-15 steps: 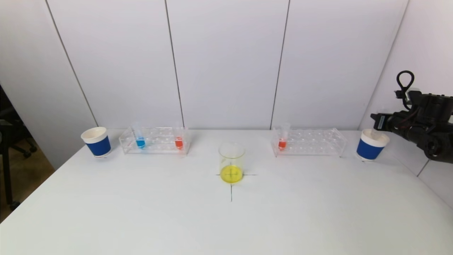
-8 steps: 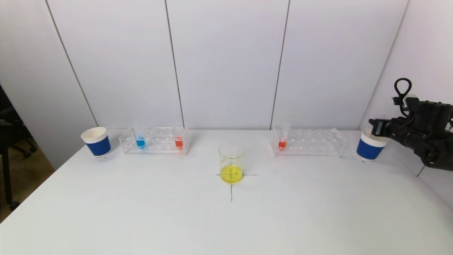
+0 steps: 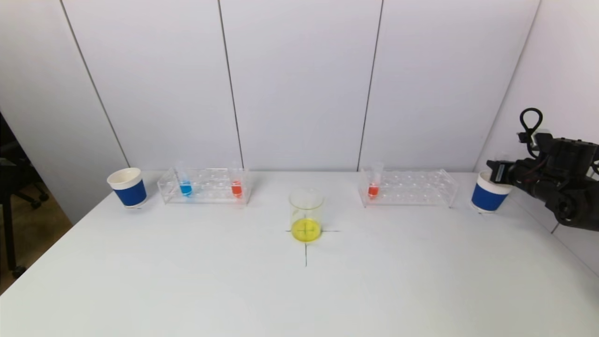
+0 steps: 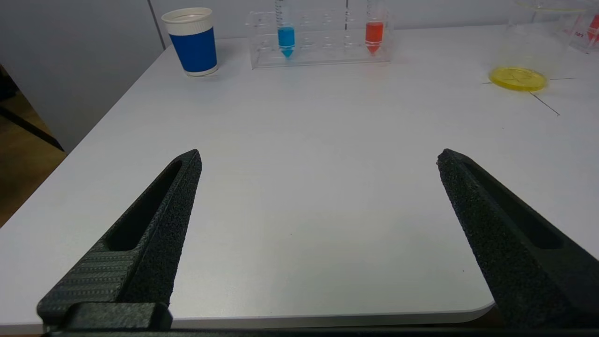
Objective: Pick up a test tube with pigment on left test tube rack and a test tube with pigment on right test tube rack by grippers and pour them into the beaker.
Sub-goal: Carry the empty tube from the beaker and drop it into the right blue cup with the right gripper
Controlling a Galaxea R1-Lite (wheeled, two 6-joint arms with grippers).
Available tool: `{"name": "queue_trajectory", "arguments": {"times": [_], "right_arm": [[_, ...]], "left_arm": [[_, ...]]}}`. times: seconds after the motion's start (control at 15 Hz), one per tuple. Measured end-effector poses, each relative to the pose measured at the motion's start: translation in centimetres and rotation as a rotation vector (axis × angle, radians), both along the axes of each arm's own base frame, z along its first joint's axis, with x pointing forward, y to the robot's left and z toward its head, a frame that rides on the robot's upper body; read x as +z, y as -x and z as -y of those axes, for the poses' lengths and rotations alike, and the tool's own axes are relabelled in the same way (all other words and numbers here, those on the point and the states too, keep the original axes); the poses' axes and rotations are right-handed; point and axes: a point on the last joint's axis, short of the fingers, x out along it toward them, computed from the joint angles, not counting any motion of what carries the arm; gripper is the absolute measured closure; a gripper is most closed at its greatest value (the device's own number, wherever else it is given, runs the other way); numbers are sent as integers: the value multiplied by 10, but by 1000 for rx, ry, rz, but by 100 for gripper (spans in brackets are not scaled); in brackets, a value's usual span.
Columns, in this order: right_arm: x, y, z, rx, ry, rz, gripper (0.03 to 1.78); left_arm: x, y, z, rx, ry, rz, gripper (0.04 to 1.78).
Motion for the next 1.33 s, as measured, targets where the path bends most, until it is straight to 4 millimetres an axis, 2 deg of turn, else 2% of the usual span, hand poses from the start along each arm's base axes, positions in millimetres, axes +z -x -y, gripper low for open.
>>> {"name": "queue_trajectory", "arguments": {"times": [0.6,0.8,1.0,1.2,1.33], "right_arm": [[-1,0,0,-1,-1,-2,132],[-1,0,0,-1,-1,-2,121],[-1,0,1,-3,-2,-1,88],[-1,0,1,-5,-3,-1,39],[0,1,2,-6,-4,0,18]], "left_arm": [[0,0,0,0,0,0,6],[0,0,0,0,0,0,6],[0,0,0,0,0,0,6],[0,0,0,0,0,0,6],[0,0,0,0,0,0,6]]}}
